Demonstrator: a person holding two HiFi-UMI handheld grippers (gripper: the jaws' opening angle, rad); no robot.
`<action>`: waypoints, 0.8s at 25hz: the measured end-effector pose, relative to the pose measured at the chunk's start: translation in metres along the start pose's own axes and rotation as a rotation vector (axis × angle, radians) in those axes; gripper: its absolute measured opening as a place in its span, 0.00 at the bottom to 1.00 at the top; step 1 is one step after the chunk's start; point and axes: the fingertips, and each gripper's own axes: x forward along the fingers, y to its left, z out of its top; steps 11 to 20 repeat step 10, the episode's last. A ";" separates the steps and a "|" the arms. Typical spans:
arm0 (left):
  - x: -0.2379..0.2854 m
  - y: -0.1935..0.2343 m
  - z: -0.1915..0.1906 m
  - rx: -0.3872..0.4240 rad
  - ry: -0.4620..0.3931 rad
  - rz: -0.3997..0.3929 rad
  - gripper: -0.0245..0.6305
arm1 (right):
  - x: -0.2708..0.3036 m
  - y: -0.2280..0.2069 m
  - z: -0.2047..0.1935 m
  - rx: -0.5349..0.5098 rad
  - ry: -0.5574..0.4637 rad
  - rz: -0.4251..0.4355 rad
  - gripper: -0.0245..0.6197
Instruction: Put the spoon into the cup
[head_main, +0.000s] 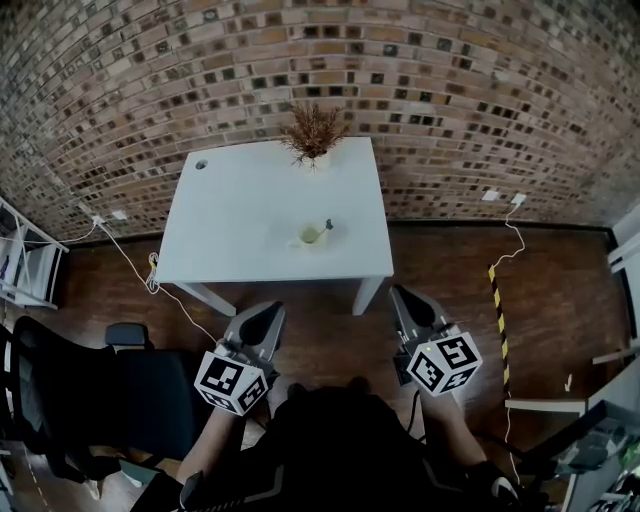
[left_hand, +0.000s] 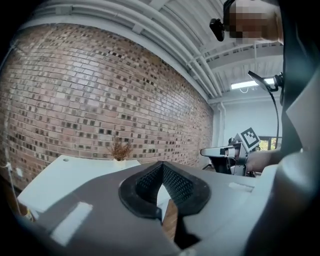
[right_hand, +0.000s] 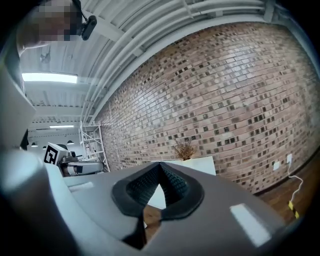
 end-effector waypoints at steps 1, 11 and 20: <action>-0.001 0.001 0.000 -0.002 0.000 -0.001 0.03 | 0.000 0.001 0.000 0.001 0.000 -0.002 0.05; -0.004 0.002 -0.001 -0.003 0.010 0.002 0.03 | -0.001 -0.002 0.001 0.030 -0.010 -0.013 0.05; -0.004 0.002 -0.001 -0.003 0.010 0.002 0.03 | -0.001 -0.002 0.001 0.030 -0.010 -0.013 0.05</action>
